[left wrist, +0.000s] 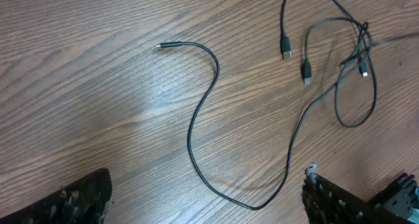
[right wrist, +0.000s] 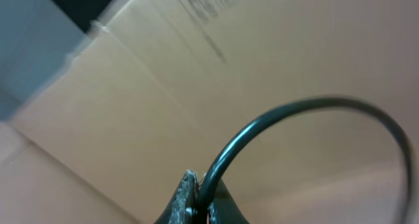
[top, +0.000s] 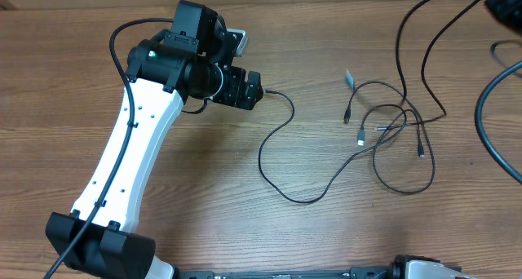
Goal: Untangle cables
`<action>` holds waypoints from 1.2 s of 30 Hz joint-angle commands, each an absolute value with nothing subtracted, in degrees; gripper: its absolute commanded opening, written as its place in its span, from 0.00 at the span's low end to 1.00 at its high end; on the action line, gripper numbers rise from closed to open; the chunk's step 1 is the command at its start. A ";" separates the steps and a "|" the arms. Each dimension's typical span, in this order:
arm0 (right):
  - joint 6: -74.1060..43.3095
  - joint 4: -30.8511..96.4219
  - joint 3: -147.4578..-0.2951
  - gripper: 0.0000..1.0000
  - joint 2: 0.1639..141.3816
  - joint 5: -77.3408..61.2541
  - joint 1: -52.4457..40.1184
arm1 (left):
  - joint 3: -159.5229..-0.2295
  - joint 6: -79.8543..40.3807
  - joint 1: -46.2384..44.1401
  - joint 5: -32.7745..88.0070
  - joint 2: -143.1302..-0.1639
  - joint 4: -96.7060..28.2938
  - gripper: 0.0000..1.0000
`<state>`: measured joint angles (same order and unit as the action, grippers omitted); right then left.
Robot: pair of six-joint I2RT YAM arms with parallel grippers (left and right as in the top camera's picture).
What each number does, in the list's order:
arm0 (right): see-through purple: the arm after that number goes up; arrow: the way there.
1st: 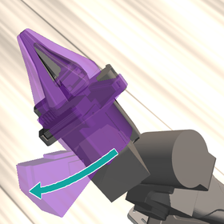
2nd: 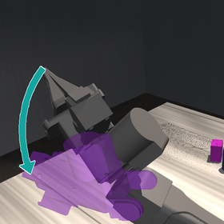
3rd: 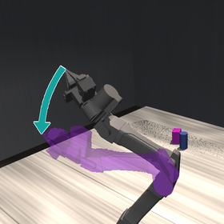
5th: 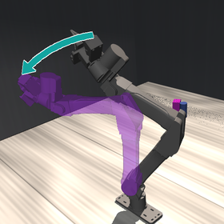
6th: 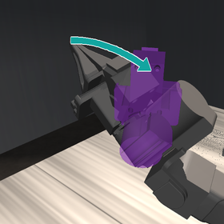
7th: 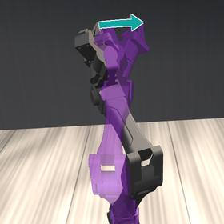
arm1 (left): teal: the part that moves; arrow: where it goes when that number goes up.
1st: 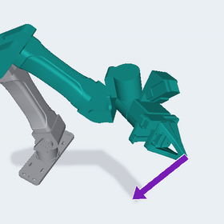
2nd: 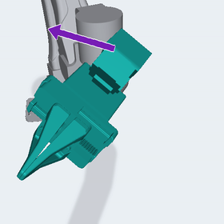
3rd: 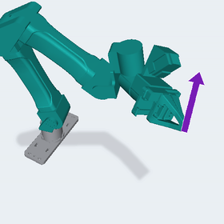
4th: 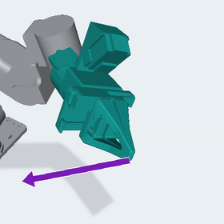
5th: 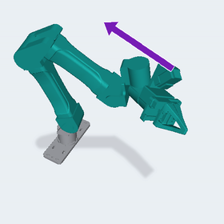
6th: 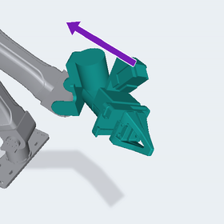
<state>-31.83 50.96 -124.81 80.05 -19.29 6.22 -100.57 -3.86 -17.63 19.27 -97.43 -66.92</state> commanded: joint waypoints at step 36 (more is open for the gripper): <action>0.62 16.73 -131.96 0.04 97.78 18.63 5.87 | -101.30 -4.86 -18.83 20.99 -97.43 -67.68 0.89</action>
<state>-14.81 19.03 -131.63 95.09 16.25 5.91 -100.57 -4.32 -18.39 20.16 -97.43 -67.75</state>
